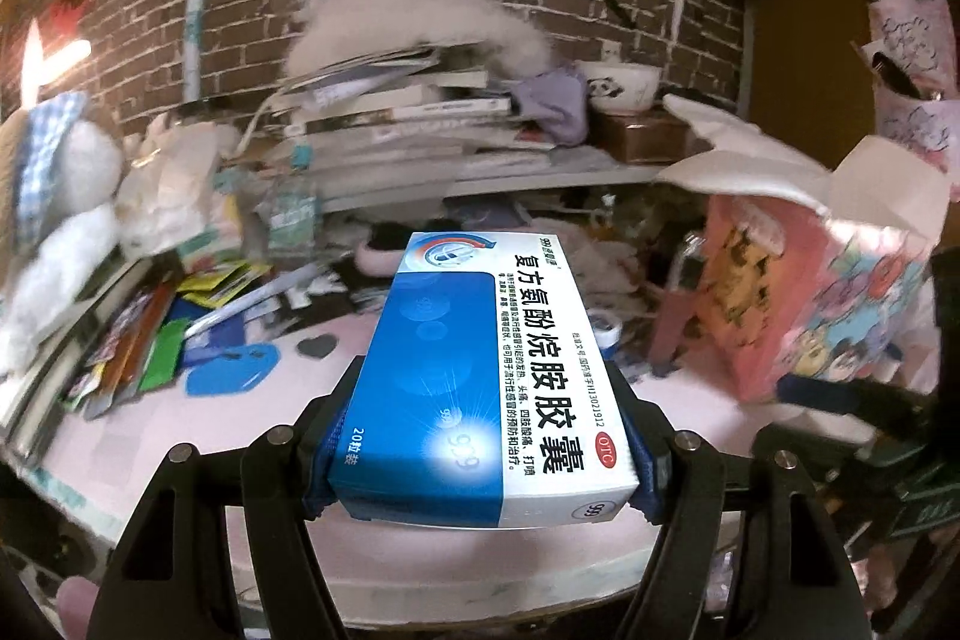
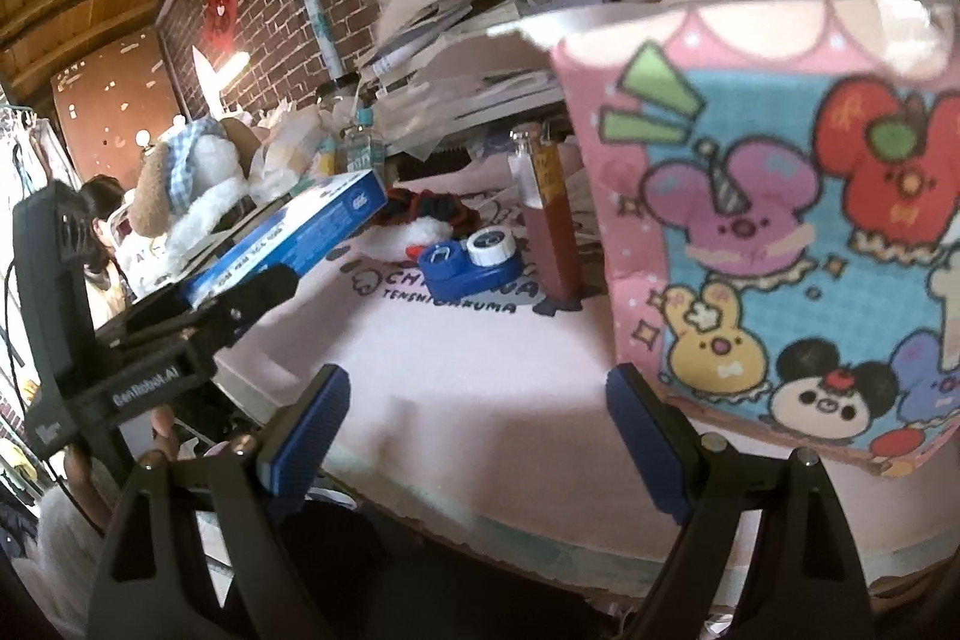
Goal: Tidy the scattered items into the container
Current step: 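Lift the medicine box with the left gripper and carry it over the pink box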
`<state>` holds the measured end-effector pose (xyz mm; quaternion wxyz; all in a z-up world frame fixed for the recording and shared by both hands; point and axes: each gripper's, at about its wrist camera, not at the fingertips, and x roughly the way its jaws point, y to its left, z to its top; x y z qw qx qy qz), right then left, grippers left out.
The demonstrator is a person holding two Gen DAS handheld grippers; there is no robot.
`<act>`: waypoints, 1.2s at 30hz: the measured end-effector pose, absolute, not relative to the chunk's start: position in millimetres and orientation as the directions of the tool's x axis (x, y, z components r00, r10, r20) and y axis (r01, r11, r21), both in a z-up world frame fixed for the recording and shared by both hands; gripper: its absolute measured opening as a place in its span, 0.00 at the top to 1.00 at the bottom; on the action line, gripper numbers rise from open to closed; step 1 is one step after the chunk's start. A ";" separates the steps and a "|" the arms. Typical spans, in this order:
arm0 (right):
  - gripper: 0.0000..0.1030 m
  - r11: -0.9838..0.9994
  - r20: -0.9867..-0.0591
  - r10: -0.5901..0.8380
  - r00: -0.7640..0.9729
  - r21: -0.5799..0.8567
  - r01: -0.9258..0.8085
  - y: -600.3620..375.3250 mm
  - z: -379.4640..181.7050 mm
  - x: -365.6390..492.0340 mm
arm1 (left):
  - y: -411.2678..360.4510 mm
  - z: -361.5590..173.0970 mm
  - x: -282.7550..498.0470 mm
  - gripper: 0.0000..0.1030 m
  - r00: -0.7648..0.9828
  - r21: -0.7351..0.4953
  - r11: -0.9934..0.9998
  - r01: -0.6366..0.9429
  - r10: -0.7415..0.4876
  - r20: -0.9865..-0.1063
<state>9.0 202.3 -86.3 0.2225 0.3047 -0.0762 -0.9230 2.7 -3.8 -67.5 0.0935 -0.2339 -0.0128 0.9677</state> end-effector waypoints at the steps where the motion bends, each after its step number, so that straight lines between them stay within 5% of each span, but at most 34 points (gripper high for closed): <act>1: 0.17 -0.890 -0.526 -0.456 -0.718 0.276 0.363 203.5 -84.9 9.9 | -1.5 -63.0 1.9 0.33 -0.873 -0.070 -0.980 -0.185 0.197 -0.447; 26: 0.16 -0.892 -0.551 -0.451 -0.702 0.293 0.344 223.4 -86.1 13.6 | 73.0 21.5 -22.3 0.33 -0.805 -0.073 -0.886 -0.458 0.448 -0.389; 36: 0.16 -0.899 -0.552 -0.437 -0.710 0.294 0.325 231.6 -85.4 15.7 | 134.0 41.6 -53.3 0.33 -0.592 -0.091 -0.721 -0.687 0.628 -0.505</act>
